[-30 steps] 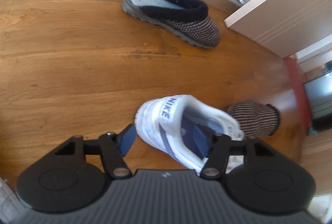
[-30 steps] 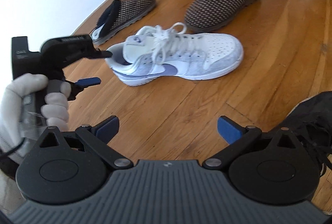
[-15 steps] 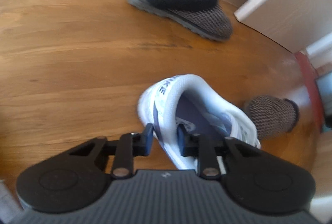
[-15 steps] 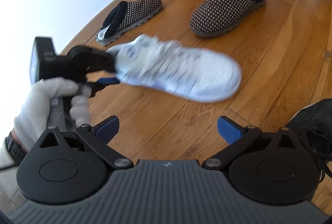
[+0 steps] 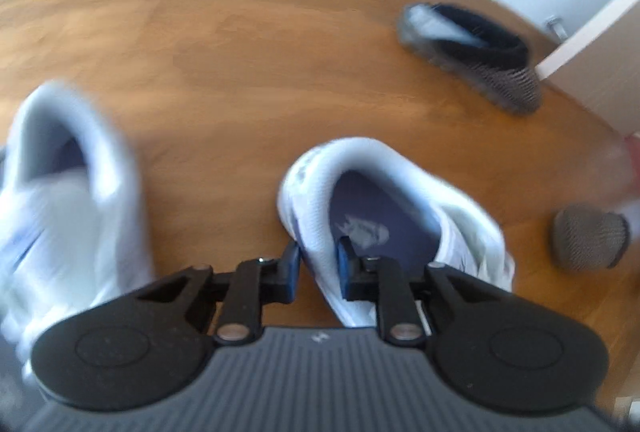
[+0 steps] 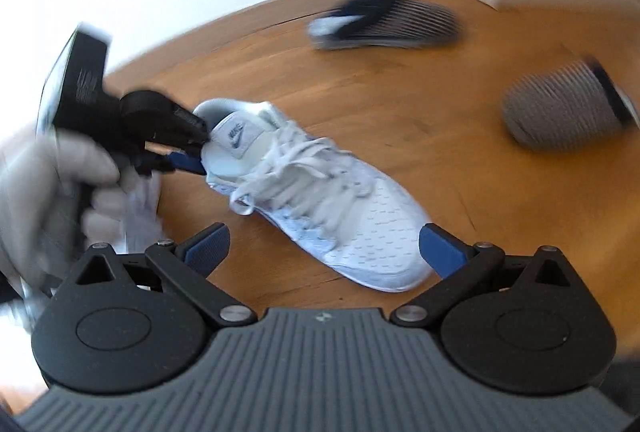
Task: Organize scattered shoes
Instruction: 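Set the sneaker beside the first sneaker and open the left gripper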
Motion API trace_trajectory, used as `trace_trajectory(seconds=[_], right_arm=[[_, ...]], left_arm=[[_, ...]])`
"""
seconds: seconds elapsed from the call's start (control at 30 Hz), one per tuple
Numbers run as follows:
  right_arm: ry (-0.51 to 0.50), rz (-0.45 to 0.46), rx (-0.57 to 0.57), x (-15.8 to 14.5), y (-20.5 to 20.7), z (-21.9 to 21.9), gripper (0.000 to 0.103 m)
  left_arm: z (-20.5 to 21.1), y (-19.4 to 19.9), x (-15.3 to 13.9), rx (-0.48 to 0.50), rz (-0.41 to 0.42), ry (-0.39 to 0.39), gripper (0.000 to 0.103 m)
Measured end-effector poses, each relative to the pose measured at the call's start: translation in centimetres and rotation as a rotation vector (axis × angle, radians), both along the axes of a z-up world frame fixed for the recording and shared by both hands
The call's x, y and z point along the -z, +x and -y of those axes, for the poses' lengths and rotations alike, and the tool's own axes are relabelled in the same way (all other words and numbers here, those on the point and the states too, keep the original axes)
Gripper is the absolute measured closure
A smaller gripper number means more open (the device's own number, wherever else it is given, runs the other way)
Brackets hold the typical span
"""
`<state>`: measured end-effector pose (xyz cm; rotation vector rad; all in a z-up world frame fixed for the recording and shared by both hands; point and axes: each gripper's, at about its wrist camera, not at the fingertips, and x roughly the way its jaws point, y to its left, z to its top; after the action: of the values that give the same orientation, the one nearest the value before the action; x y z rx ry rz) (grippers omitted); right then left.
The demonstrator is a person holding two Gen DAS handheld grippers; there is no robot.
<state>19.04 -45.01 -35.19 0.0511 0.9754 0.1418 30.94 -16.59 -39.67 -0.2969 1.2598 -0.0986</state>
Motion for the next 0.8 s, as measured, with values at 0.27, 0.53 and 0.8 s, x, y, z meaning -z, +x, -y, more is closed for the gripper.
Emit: trace_trajectory(seconds=[0.27, 0.53, 0.8], right_arm=[[-0.337, 0.067, -0.555, 2.1, 3.5, -4.5, 0.001], [-0.22, -0.176, -0.716, 6.0, 11.6, -5.4, 0.001], [-0.114, -0.255, -0.41, 7.7, 13.1, -7.7, 0.013]], left_arm=[[-2.9, 0.3, -4.4, 0.102, 0.138, -0.115, 0.069], [-8.0, -0.5, -7.8, 0.191, 0.237, -0.115, 0.053], [-12.7, -2.6, -7.4, 0.104, 0.181, -0.125, 0.052]])
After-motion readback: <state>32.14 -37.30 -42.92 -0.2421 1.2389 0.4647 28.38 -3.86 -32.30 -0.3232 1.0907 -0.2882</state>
